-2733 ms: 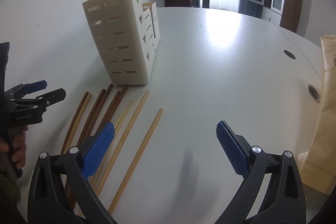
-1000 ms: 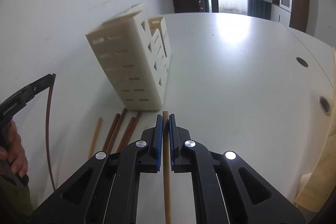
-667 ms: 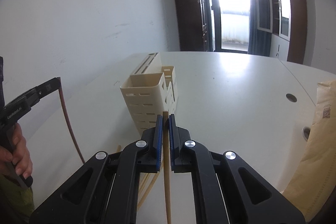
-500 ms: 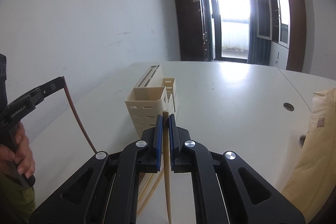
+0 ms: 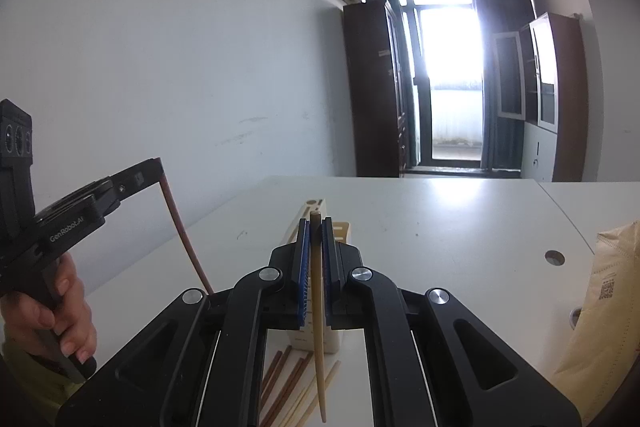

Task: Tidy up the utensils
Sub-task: 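Lift the light chopstick with the right tool and carry it over the holder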

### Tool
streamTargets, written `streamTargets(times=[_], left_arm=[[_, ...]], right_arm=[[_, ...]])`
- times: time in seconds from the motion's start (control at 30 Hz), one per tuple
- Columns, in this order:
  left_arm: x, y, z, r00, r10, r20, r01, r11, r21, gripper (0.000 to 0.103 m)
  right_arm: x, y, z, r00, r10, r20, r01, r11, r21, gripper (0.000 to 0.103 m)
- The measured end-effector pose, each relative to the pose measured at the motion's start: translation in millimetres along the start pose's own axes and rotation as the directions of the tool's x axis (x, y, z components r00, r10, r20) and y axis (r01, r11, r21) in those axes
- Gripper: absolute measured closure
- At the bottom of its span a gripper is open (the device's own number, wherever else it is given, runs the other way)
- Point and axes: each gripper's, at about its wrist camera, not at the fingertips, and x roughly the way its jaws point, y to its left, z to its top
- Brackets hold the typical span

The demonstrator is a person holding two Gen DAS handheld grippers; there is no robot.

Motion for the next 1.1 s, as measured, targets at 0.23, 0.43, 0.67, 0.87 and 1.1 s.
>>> streamTargets(times=[0.23,0.43,0.67,0.87,1.1], left_arm=[[-3.6,0.1,10.5,0.997,0.010,0.081,-0.009,1.000,-0.016,0.097],[-8.3,-6.2,17.2,0.988,0.008,0.153,-0.008,1.000,-0.001,0.097],[-15.4,-10.3,22.1,0.970,0.011,0.242,-0.010,1.000,-0.004,0.097],[-21.1,-5.7,26.5,0.948,0.055,0.313,-0.037,0.997,-0.063,0.097],[-14.8,-4.1,22.7,0.930,0.060,0.363,-0.029,0.996,-0.089,0.097]], right_arm=[[1.2,-4.2,9.2,0.997,-0.011,0.073,0.011,1.000,-0.011,0.096],[-2.5,-5.3,23.9,0.982,0.007,0.186,-0.004,1.000,-0.016,0.096],[-16.0,-3.0,31.9,0.947,0.026,0.321,-0.017,0.999,-0.032,0.097],[-25.7,2.2,34.0,0.908,0.044,0.417,-0.028,0.999,-0.043,0.097],[-13.1,-4.7,41.4,0.890,0.047,0.454,-0.051,0.999,-0.004,0.097]])
